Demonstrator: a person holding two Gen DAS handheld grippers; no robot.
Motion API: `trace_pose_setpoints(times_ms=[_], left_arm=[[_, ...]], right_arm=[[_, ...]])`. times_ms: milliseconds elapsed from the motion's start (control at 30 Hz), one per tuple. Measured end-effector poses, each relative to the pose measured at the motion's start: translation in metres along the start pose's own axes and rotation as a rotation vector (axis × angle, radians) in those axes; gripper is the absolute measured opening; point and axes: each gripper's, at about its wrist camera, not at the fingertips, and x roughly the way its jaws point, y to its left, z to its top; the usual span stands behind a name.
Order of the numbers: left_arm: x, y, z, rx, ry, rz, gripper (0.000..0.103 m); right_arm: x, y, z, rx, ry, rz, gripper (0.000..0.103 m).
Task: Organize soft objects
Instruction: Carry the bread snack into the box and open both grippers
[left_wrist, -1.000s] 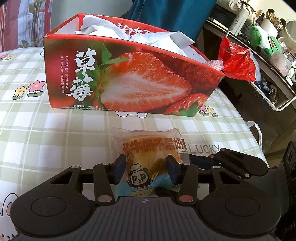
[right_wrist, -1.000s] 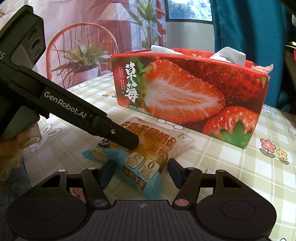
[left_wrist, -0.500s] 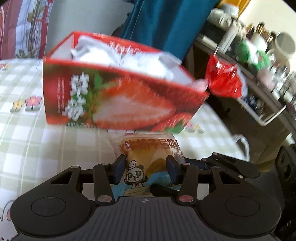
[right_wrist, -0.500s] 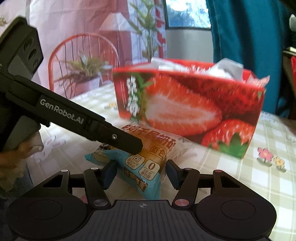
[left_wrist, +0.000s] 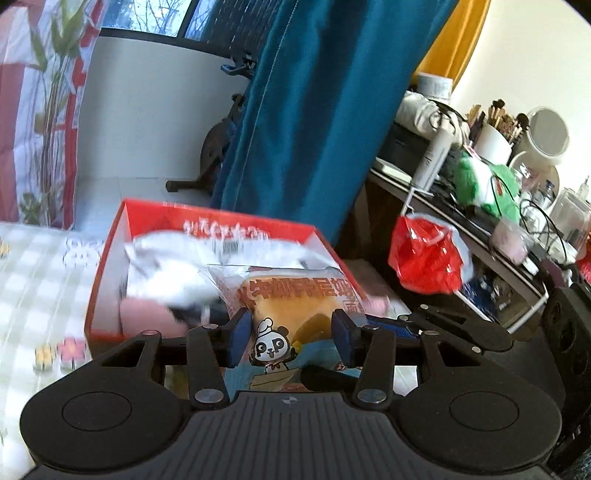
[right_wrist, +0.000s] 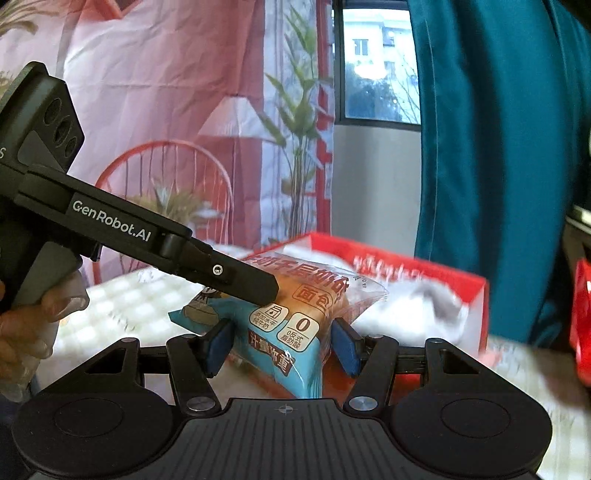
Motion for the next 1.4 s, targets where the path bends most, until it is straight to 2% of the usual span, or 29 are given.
trace_pose_setpoints(times_ms=[133, 233, 400, 567, 800, 1067, 1100, 1133, 1167, 1200, 1267, 1300, 1400], left_arm=[[0.029, 0.021, 0.023, -0.091, 0.031, -0.003, 0.04], [0.049, 0.034, 0.035, -0.123, 0.046, 0.009, 0.037], [0.083, 0.034, 0.043, -0.071, 0.103, 0.078, 0.036], [0.107, 0.039, 0.039, -0.043, 0.159, 0.113, 0.036], [0.124, 0.041, 0.036, 0.017, 0.224, 0.142, 0.039], [0.119, 0.031, 0.036, 0.055, 0.215, 0.181, 0.041], [0.116, 0.028, 0.037, 0.07, 0.21, 0.185, 0.042], [0.111, 0.025, 0.037, 0.09, 0.207, 0.191, 0.049], [0.105, 0.022, 0.037, 0.111, 0.197, 0.188, 0.061], [0.096, 0.02, 0.037, 0.129, 0.178, 0.185, 0.068], [0.078, 0.015, 0.037, 0.141, 0.132, 0.211, 0.099], [0.066, 0.013, 0.038, 0.145, 0.102, 0.212, 0.103], [0.032, 0.005, 0.041, 0.166, 0.032, 0.197, 0.103]], right_arm=[[0.026, -0.02, 0.021, -0.017, 0.026, -0.003, 0.055], [0.048, -0.035, 0.032, -0.024, 0.058, -0.023, 0.055], [0.08, -0.054, 0.033, 0.032, 0.104, -0.063, 0.055], [0.108, -0.065, 0.025, 0.051, 0.192, -0.1, 0.056], [0.112, -0.068, 0.015, 0.041, 0.254, -0.152, 0.055], [0.097, -0.074, 0.013, 0.078, 0.254, -0.193, 0.056], [0.093, -0.074, 0.013, 0.085, 0.25, -0.199, 0.056], [0.089, -0.074, 0.014, 0.091, 0.244, -0.205, 0.058], [0.084, -0.074, 0.015, 0.097, 0.237, -0.208, 0.064], [0.079, -0.074, 0.016, 0.104, 0.228, -0.212, 0.068], [0.067, -0.074, 0.018, 0.117, 0.205, -0.223, 0.081], [0.061, -0.073, 0.02, 0.121, 0.19, -0.228, 0.084], [0.043, -0.068, 0.028, 0.118, 0.152, -0.226, 0.094]])
